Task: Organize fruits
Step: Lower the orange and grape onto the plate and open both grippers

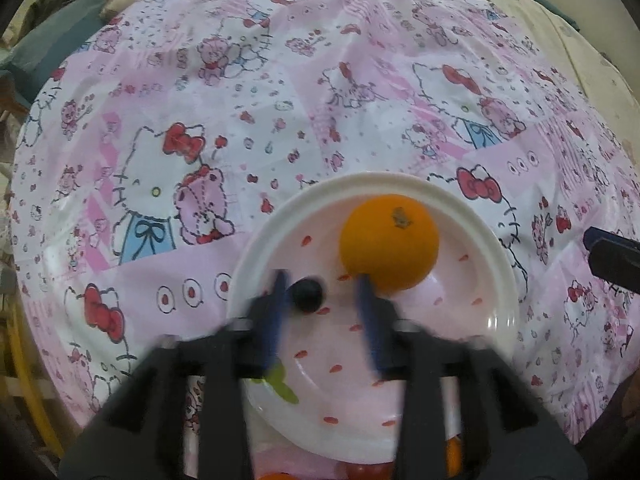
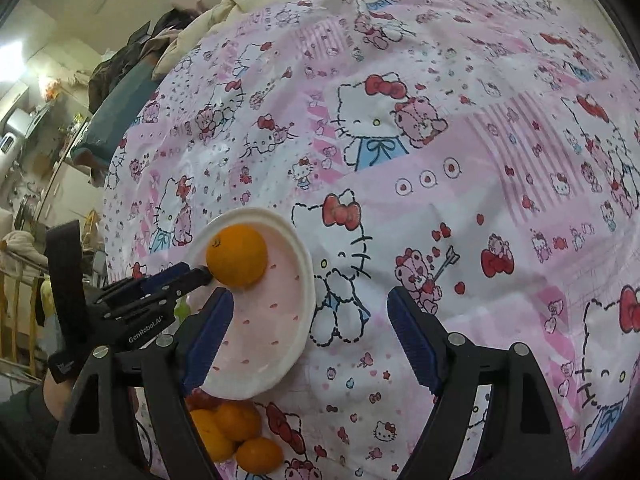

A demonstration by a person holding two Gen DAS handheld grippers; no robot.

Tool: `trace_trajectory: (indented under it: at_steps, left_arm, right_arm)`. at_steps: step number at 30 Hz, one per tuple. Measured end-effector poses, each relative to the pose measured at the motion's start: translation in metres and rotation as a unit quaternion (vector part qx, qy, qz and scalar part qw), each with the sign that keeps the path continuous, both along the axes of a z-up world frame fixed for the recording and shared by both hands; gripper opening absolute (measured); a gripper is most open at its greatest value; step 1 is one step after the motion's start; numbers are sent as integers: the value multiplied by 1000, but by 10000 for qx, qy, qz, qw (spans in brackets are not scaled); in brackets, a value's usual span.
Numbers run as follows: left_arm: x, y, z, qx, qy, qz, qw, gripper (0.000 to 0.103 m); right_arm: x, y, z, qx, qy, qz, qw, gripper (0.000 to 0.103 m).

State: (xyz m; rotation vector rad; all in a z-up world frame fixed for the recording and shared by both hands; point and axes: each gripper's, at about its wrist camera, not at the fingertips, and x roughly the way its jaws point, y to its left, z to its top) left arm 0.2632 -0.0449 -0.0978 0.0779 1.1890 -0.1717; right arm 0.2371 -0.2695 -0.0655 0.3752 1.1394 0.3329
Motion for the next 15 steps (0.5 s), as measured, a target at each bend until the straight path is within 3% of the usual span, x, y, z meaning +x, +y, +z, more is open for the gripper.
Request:
trace_trajectory:
  at_steps: [1,2,15]
  left_arm:
    - [-1,1,2,15,-56,27,10000,64]
    - [-1,2,4,18,-111,55,9999,71]
    - [-14,17,25,-147,-278,421,9986,79]
  right_arm:
    - [0,1,1,2,-22,19,10000,82]
    - [-1,2,3,19,-53,46,10000,82]
    - [-2,6,11,30,-207,116,9997,82]
